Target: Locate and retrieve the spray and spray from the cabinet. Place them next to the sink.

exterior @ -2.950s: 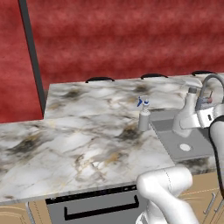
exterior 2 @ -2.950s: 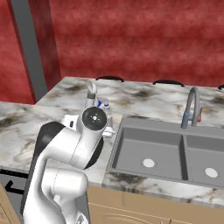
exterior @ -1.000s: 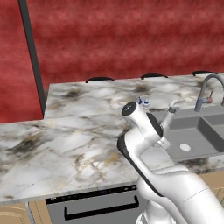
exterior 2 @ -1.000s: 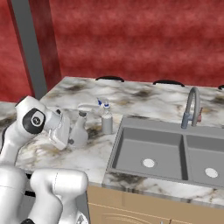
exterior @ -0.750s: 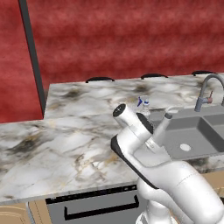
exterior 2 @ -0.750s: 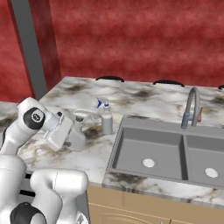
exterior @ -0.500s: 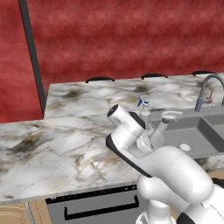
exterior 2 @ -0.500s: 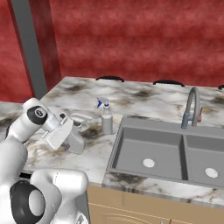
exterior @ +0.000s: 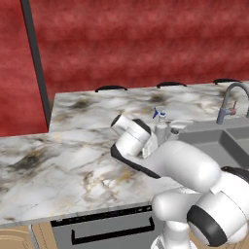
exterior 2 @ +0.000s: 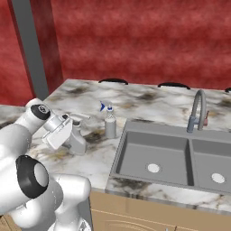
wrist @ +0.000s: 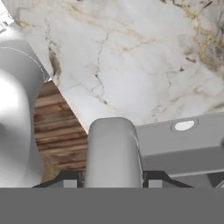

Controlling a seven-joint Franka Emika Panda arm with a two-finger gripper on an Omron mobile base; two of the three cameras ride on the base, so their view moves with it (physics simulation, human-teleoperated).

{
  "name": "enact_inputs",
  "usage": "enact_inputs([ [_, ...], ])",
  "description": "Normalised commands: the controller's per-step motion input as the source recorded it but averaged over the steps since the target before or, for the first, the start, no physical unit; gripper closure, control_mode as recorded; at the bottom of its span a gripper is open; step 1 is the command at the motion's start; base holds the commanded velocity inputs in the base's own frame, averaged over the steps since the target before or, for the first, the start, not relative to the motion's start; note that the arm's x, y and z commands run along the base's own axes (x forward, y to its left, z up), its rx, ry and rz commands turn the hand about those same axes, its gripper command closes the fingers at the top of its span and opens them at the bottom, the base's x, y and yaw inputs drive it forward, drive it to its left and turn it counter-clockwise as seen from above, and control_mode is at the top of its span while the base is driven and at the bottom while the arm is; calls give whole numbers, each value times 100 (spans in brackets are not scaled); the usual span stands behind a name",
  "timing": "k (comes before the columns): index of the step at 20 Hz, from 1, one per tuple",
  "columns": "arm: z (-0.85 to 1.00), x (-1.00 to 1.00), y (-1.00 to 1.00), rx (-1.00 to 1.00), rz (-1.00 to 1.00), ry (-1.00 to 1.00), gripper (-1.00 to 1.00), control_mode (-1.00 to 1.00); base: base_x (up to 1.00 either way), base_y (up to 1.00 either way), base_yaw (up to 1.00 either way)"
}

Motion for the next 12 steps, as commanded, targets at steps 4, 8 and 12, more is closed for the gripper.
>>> enact_inputs([
  [4,-21,36,-7,-7,0,-4,100,-100,0,0,0],
  [8,-20,35,-12,-2,-1,-5,100,-100,0,0,0],
  [12,-18,39,-16,0,-15,0,100,-100,0,0,0],
])
